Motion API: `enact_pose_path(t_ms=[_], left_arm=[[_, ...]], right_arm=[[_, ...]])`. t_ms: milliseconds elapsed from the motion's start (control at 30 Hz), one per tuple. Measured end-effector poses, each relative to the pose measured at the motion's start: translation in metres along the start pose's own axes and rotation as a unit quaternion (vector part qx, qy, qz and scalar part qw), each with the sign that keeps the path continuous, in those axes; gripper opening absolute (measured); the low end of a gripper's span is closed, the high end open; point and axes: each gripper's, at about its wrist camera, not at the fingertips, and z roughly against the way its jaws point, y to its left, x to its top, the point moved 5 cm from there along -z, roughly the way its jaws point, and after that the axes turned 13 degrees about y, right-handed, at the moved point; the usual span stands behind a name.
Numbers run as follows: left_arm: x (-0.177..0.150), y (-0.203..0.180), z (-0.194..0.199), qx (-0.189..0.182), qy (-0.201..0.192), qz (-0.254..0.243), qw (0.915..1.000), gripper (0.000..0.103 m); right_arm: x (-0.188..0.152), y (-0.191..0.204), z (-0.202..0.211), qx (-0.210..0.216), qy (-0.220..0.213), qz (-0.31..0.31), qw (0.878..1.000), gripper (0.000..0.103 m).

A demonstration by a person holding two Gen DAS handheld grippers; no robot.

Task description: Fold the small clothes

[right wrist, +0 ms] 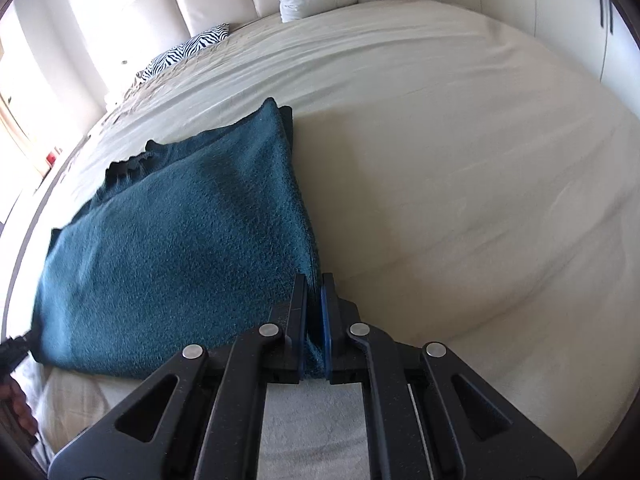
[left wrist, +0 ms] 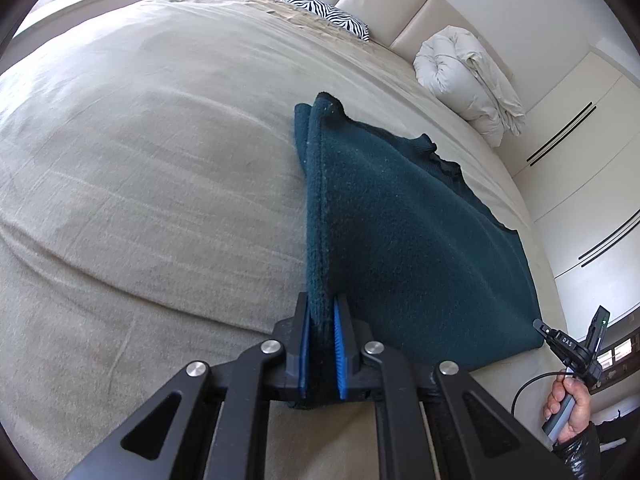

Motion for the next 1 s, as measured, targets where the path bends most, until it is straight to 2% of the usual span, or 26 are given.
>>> enact_pose_path(t_ms=[200,500,633,700,733,767,800,867,933,1000], left_arm=[[-0.002,0.002,0.000,-0.001,-0.003,-0.002,1.0000,0.010],[-0.004,0.008,-0.001,-0.005,-0.003,0.002,1.0000,0.011],[-0.003,0.007,0.004,-0.011,-0.002,0.013,0.9999,0.019],[-0.004,0.003,0.014,0.000,-0.013,0.010,0.9999,0.034],[-0.004,0.001,0.019,0.008,-0.021,0.009,0.9997,0.038],[-0.004,-0.003,0.027,0.018,-0.033,0.003,0.9993,0.044],[-0.004,-0.008,0.033,0.032,-0.043,-0.007,0.9985,0.048],[-0.002,-0.019,0.038,0.061,-0.054,-0.030,0.9963,0.052],[-0.001,-0.041,0.037,0.089,-0.058,-0.074,0.9916,0.053],[0.000,-0.058,0.024,0.124,-0.043,-0.105,0.9858,0.055]], right_arm=[[-0.004,0.002,0.000,-0.013,-0.002,0.014,1.000,0.005],[-0.007,0.002,-0.005,-0.012,0.000,0.010,1.000,0.005],[-0.004,0.003,-0.003,-0.011,0.005,0.012,1.000,0.008],[-0.005,0.003,0.004,-0.013,0.004,0.002,1.000,0.017],[-0.006,0.003,0.008,-0.013,0.001,-0.005,1.000,0.031],[-0.007,0.004,0.015,-0.004,-0.007,-0.013,1.000,0.050],[-0.008,0.005,0.020,0.002,-0.017,-0.018,1.000,0.056],[-0.008,0.015,0.037,0.017,-0.050,-0.016,0.998,0.060],[-0.007,0.028,0.045,0.038,-0.051,-0.010,0.998,0.060],[-0.006,0.053,0.045,0.095,-0.038,-0.001,0.995,0.060]])
